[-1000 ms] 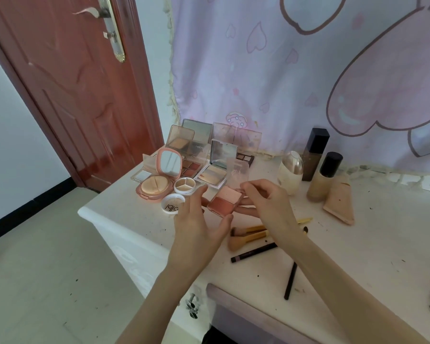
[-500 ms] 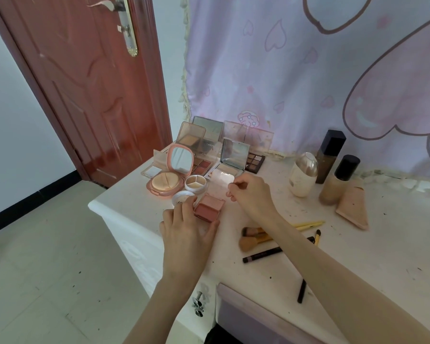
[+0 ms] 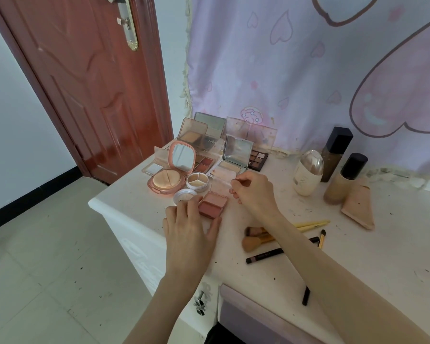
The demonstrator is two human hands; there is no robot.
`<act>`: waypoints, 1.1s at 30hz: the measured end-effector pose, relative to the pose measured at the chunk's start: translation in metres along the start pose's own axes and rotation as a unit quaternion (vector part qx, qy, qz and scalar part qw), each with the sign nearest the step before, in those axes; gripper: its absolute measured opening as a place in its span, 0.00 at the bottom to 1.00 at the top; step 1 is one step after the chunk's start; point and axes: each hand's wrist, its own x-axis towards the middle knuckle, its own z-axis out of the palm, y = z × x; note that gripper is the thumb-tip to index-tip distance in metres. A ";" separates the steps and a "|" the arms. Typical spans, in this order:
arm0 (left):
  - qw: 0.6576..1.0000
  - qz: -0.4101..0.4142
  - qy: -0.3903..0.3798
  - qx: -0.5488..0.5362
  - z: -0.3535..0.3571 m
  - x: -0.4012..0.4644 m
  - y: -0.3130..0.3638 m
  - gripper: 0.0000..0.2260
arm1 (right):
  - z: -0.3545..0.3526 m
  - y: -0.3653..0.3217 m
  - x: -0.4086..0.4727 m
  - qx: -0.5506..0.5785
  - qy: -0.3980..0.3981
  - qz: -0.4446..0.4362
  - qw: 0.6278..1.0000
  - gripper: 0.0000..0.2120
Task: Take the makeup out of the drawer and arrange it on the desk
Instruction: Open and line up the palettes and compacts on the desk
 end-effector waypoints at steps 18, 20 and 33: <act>1.000 0.009 0.001 0.014 -0.001 0.004 0.004 0.21 | 0.004 0.002 0.002 -0.018 0.009 -0.001 1.000 0.04; 1.000 0.007 -0.002 0.017 -0.001 0.005 0.004 0.20 | 0.004 0.002 0.003 -0.021 0.011 0.001 1.000 0.03; 1.000 -0.002 -0.023 0.019 0.000 0.009 0.006 0.19 | 0.002 0.002 0.002 -0.027 0.004 -0.001 1.000 0.04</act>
